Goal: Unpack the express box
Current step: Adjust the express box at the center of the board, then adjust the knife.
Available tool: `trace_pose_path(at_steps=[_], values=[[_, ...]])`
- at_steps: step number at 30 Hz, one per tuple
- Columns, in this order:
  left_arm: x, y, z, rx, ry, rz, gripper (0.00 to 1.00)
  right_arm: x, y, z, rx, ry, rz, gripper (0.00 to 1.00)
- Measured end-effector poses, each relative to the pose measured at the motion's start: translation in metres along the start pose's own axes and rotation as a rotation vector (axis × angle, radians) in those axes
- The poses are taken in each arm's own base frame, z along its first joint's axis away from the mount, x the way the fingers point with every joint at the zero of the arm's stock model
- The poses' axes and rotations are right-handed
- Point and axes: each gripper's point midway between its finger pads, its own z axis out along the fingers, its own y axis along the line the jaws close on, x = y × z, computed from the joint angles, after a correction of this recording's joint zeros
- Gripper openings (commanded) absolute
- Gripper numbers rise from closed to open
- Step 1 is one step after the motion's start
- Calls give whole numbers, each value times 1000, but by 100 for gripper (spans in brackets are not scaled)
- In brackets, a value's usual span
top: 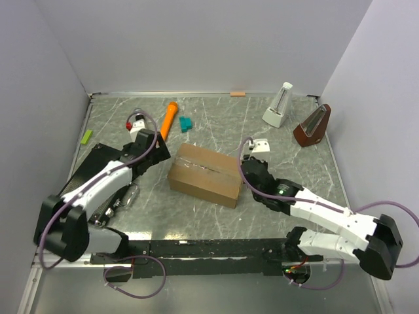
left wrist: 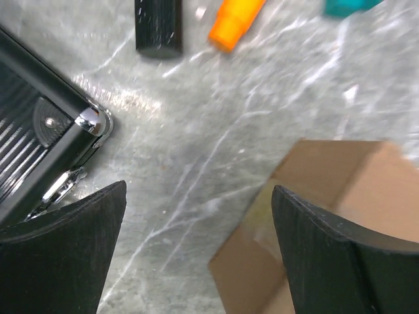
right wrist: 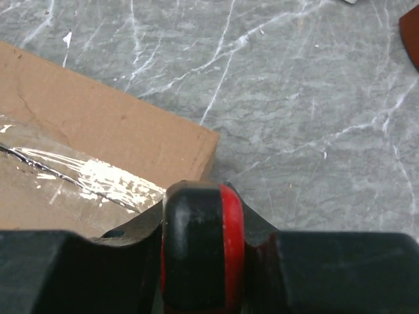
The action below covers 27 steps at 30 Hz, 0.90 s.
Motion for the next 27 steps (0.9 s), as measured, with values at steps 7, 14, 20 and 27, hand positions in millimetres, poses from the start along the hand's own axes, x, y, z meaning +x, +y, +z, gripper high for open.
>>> trace_pose_path(at_steps=[7,14,20,27], values=[[-43,-53,-95,506,-203,-99,97,-38,0,-39,-237,-118,126,0],[-21,-127,-176,1162,-163,-67,97,-80,25,-70,-573,-132,222,0],[44,-167,-205,1414,76,71,97,-67,69,-102,-891,-54,259,0],[67,-196,-237,1569,136,178,97,-69,93,-117,-1065,-31,337,0]])
